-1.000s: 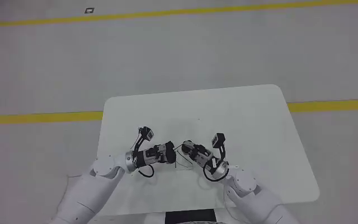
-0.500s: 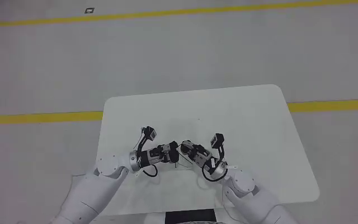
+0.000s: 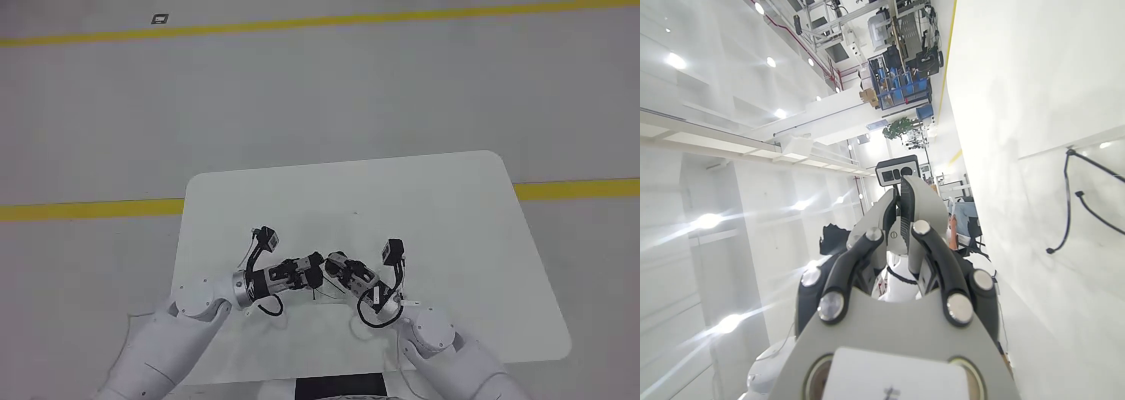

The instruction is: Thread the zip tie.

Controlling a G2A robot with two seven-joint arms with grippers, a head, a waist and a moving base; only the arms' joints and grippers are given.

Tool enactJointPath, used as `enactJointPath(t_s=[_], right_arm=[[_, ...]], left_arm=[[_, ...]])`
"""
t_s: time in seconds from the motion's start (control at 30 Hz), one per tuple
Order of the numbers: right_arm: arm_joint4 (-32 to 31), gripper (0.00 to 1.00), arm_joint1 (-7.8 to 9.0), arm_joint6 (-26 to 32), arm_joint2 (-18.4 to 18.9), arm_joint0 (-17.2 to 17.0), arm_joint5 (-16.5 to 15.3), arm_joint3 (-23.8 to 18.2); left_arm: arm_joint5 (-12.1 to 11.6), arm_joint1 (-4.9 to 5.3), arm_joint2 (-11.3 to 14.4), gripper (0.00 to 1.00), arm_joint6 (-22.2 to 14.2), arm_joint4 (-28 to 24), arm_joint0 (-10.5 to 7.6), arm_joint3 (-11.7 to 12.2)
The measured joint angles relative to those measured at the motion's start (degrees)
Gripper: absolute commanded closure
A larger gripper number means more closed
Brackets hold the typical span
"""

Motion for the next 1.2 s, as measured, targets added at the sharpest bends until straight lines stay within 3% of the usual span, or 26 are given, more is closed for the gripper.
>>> enactJointPath(t_s=[0.47, 1.2], right_arm=[[-3.2, 1.0, -0.2, -1.1, 0.6, -1.7, -0.3, -1.1], [-5.2, 1.0, -0.36, -0.4, 1.9, -3.9, -1.4, -1.6]], left_arm=[[0.2, 0.12, 0.4, 0.67, 0.4, -0.3, 0.29, -0.1], [-0.2, 0.25, 1.0, 0.72, 2.1, -0.5, 1.01, -0.3]])
